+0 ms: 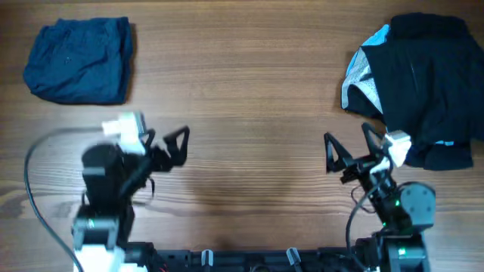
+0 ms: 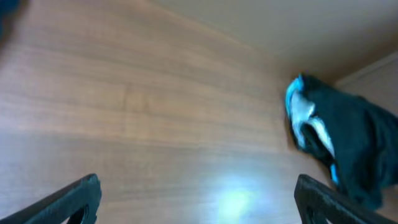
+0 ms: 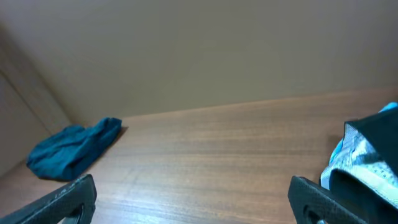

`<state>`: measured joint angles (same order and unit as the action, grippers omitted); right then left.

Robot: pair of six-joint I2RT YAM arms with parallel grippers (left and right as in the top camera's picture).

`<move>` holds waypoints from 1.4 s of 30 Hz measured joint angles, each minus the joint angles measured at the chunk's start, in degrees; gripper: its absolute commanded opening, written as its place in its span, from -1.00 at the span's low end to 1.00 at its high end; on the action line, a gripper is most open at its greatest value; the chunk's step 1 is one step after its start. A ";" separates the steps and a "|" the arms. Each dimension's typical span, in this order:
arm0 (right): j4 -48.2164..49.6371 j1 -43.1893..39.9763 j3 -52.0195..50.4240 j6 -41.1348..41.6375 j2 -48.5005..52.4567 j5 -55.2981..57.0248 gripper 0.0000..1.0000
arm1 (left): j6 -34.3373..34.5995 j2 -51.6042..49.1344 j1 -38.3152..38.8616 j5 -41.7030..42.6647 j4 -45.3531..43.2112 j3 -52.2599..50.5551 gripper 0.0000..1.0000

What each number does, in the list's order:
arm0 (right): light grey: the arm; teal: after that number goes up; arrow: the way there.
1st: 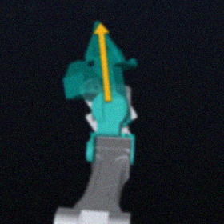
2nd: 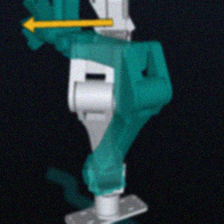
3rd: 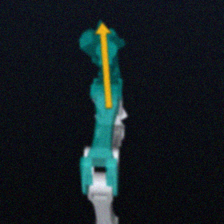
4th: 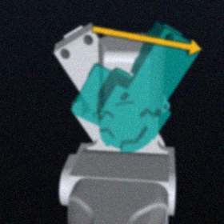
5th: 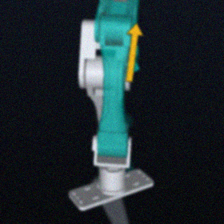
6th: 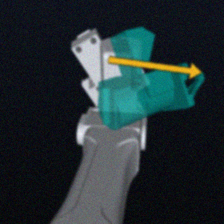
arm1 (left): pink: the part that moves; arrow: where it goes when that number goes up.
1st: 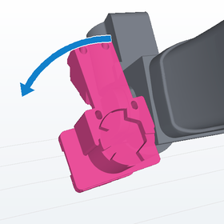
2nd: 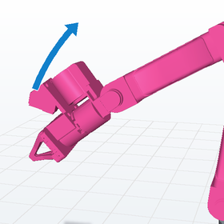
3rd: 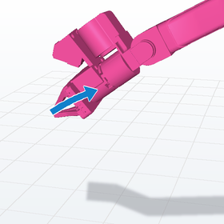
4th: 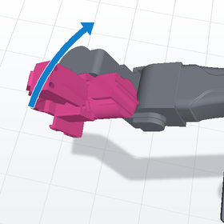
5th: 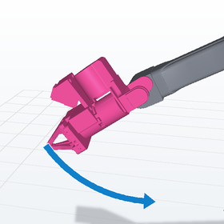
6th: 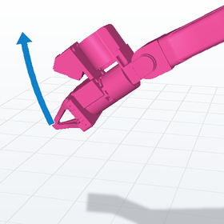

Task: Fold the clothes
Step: 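Reach the right gripper to the black clothing pile and grasp it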

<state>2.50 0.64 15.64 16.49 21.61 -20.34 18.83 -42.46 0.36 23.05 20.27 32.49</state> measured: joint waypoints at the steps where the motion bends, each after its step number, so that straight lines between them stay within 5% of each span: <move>1: -0.09 0.00 1.64 -0.37 2.23 -0.35 0.99 | -0.15 -2.40 0.00 0.00 1.25 2.34 1.00; 4: -1.84 -0.07 11.04 -1.75 14.03 -2.80 0.99 | -1.22 -14.47 0.00 0.50 11.72 15.69 0.99; 7: -14.21 -0.11 27.34 -3.63 32.52 -5.95 1.00 | -3.02 -24.35 0.00 0.61 17.33 27.54 1.00; 12: -36.52 -0.11 50.38 -11.32 54.55 -6.69 1.00 | -3.52 -28.26 0.00 0.68 15.37 29.62 0.99; 15: -38.14 -0.11 58.84 -11.87 63.63 -7.85 0.99 | -3.52 -28.55 0.00 0.83 15.32 29.62 0.99; 23: -37.27 -0.11 59.84 -11.02 69.70 -1.05 0.95 | -3.52 -28.55 0.07 0.85 15.37 29.62 1.00; 31: -44.09 -0.22 59.91 4.74 74.86 31.98 0.76 | -3.48 -33.24 4.42 0.63 15.32 29.62 0.99; 42: -53.18 -8.00 59.95 22.84 81.42 40.26 0.35 | -1.95 -50.51 7.85 -4.39 11.72 29.62 0.99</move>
<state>-50.68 -7.35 75.59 39.33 103.02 19.92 16.88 -92.97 8.21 18.65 31.99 62.11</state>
